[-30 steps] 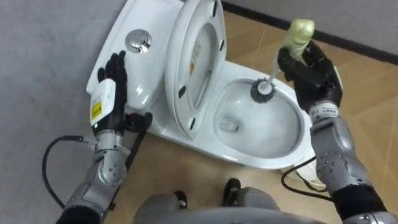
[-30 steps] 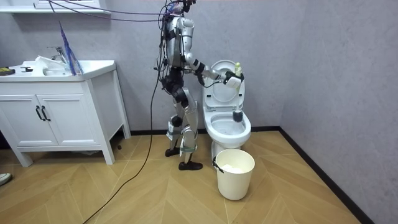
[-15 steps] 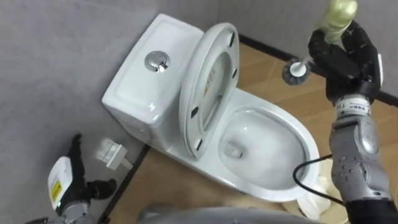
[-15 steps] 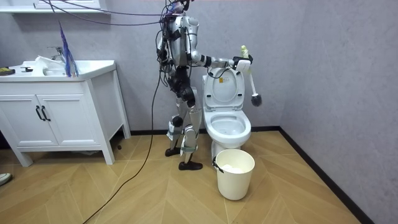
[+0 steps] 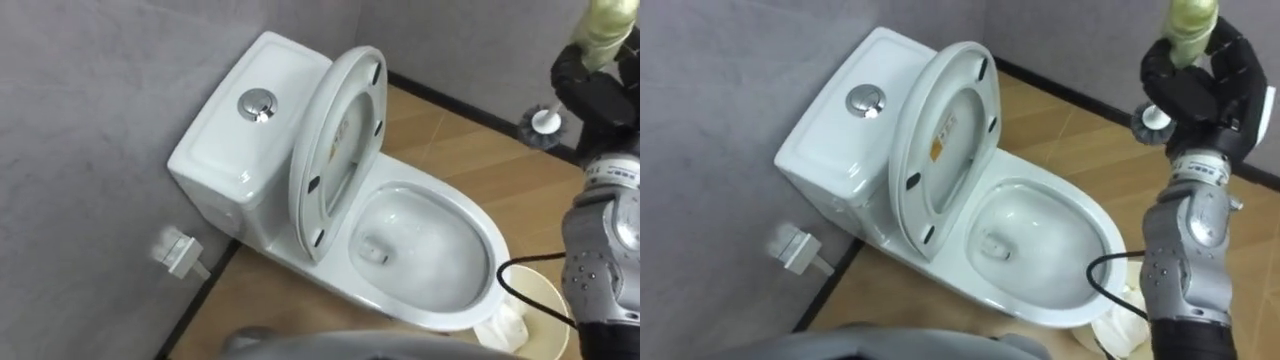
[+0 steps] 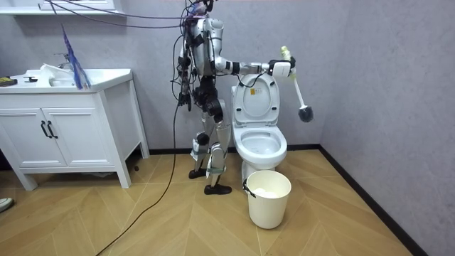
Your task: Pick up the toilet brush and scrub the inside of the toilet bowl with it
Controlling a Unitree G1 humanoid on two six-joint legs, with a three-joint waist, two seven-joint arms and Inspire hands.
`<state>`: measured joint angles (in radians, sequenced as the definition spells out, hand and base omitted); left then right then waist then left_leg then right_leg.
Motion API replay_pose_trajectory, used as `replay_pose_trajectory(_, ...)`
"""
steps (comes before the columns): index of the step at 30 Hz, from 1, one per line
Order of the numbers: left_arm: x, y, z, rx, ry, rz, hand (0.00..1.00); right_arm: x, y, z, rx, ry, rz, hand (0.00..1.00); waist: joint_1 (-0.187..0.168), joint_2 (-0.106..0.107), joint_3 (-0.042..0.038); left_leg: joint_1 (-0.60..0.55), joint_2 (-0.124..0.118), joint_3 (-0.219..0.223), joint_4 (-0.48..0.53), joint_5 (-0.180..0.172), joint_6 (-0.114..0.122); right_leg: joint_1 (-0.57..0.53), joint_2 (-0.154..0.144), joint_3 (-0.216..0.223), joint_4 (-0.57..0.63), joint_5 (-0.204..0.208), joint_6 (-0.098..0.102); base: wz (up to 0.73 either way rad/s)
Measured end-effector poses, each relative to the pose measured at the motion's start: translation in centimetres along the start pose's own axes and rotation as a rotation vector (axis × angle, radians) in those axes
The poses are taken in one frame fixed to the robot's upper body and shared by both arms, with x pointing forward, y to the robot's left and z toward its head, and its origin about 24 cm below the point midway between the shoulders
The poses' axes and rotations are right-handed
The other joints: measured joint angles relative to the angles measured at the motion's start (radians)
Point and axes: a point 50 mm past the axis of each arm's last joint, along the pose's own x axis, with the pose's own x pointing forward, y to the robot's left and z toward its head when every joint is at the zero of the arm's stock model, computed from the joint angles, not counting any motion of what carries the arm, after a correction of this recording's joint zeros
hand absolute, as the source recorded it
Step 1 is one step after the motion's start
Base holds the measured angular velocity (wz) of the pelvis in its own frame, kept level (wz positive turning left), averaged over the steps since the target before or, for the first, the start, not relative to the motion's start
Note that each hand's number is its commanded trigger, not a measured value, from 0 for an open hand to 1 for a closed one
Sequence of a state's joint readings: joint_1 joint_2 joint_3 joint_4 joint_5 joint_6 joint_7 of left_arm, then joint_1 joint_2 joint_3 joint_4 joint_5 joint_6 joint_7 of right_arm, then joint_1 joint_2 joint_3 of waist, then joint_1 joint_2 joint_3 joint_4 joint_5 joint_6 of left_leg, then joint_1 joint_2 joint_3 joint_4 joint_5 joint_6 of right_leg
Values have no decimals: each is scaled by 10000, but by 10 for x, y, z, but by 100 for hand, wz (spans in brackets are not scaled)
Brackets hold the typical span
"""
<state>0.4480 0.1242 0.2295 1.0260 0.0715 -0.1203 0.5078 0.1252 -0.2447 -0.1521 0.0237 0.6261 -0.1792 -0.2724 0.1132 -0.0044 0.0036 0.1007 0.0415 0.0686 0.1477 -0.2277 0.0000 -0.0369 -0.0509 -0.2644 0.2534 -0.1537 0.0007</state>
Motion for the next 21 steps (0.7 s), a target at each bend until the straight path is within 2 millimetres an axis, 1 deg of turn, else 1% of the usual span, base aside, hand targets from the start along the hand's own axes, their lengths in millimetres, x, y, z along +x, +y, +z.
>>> replay_pose_trajectory(2, 2, -4, 9, -68, -130, -236, 0, 0, -1, -1, -1, 44, -59, 100, -220, 39, 14, 11, 6, 49, 15, 0, -1, -7, 10, 37, 7, 5, -7, -6)
replay_pose_trajectory(4, 5, -10, 26, -123, -553, -547, 0, -2, -5, -5, -102, 285, -160, 100, -531, 38, 19, 6, 1, 136, 15, 0, -1, -72, 23, 152, 30, 11, -16, -12)
replay_pose_trajectory(5, 6, -12, 31, -83, -680, -628, 0, -3, -6, -7, -143, 369, -197, 100, -619, 35, 23, -2, 0, 136, 7, 0, -1, -83, 23, 152, 31, 11, -15, -8)
replay_pose_trajectory(6, 6, -15, 42, -61, -991, -779, 0, -7, -9, -11, -188, 587, -288, 100, -783, 6, 16, -10, -2, 157, -32, 0, 0, -121, 28, 180, 37, 11, -15, -8)
replay_pose_trajectory(7, 7, -18, 50, -21, -1174, -953, 0, -10, -11, -15, -218, 833, -361, 100, -855, -7, 23, -11, 5, 211, -46, 1, 0, -152, 46, 232, 32, 16, -15, -13)
replay_pose_trajectory(8, 6, -20, 52, 14, -1228, -1077, 0, -12, -13, -16, -251, 933, -407, 100, -887, -17, 26, -9, 9, 254, -47, 1, 0, -169, 64, 288, 25, 26, -16, -19)
replay_pose_trajectory(9, 6, -23, 61, 103, -1540, -1328, 0, -15, -16, -19, -315, 1114, -489, 100, -1067, -55, 35, -5, 13, 334, -44, 1, 0, -193, 83, 366, 11, 38, -14, -21)
replay_pose_trajectory(11, 6, -27, 71, 248, -1925, -1617, 0, -18, -17, -23, -294, 1271, -591, 100, -1101, -61, 39, 39, 12, 455, -44, 1, 0, -219, 109, 493, 12, 50, -11, -24)
replay_pose_trajectory(13, 5, -33, 82, 534, -2375, -1965, 0, -21, -18, -29, -194, 1489, -775, 100, -1124, -74, 29, 213, 15, 731, -38, 1, 0, -180, 161, 761, 17, 67, -15, -37)
replay_pose_trajectory(14, 4, -34, 85, 601, -2476, -2059, 0, -23, -19, -31, -204, 1564, -826, 100, -1148, -72, 26, 249, 18, 776, -39, 1, 0, -158, 166, 789, 11, 69, -16, -31)
replay_pose_trajectory(15, 3, -37, 88, 771, -2635, -2258, 0, -26, -21, -34, -279, 1721, -908, 100, -1202, -75, 17, 301, 21, 954, -39, 1, 0, -140, 183, 881, 0, 68, -15, -23)
replay_pose_trajectory(17, 2, -40, 88, 936, -2688, -2535, 0, -32, -24, -38, -349, 1938, -972, 100, -1280, -68, 14, 316, 12, 1026, -39, 0, 0, -178, 199, 1003, -5, 68, -13, -22)
replay_pose_trajectory(19, 2, -40, 85, 1002, -2602, -2705, 0, -35, -29, -43, -434, 2178, -1145, 100, -1362, -68, 11, 316, 13, 1261, -38, 0, 0, -275, 234, 1179, 10, 70, -11, -24)
replay_pose_trajectory(21, 3, -40, 83, 1073, -2510, -2768, 0, -36, -32, -47, -486, 2356, -1288, 100, -1362, -45, 1, 312, 16, 1258, -38, 1, 0, -340, 261, 1255, 14, 112, -17, -24)
